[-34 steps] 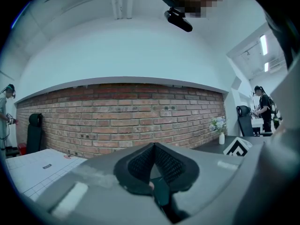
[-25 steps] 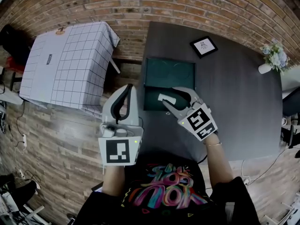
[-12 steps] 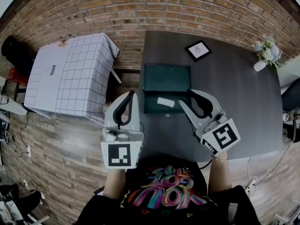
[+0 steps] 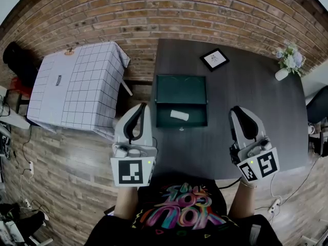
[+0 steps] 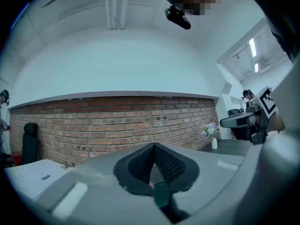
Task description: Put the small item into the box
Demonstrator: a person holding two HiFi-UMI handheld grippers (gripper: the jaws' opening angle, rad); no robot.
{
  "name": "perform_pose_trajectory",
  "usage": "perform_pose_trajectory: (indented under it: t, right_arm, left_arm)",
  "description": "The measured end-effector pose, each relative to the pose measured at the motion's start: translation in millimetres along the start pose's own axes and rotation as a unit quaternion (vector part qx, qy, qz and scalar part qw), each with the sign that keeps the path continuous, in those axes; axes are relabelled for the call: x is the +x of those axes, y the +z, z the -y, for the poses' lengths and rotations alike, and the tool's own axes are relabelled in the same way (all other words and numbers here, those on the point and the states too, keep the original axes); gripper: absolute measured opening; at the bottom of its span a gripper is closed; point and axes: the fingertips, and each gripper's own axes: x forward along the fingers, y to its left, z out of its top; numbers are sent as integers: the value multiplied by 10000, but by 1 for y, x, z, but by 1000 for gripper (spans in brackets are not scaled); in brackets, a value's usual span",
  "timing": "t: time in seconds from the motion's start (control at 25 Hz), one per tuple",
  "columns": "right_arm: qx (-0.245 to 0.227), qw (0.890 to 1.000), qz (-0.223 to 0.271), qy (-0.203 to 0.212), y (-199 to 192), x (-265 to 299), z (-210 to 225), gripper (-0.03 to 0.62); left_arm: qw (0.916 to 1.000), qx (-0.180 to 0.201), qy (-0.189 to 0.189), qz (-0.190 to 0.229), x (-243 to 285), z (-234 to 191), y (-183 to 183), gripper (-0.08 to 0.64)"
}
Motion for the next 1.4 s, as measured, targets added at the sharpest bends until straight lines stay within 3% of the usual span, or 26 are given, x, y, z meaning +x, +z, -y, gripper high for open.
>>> perform_pose_trajectory:
  t: [0.2, 0.84, 1.4]
  right_arm:
    - [123, 9995, 140, -237, 7, -14, 12, 2]
    - [237, 9997, -55, 19, -6, 4, 0, 2]
    - [214, 9992, -321, -134, -18, 7, 1, 0]
  left_arm:
    - [10000, 7, -16, -22, 0, 4, -1, 2]
    - [9999, -23, -68, -77, 3, 12, -6, 2]
    - [9999, 7, -107, -116, 7, 9, -10, 2]
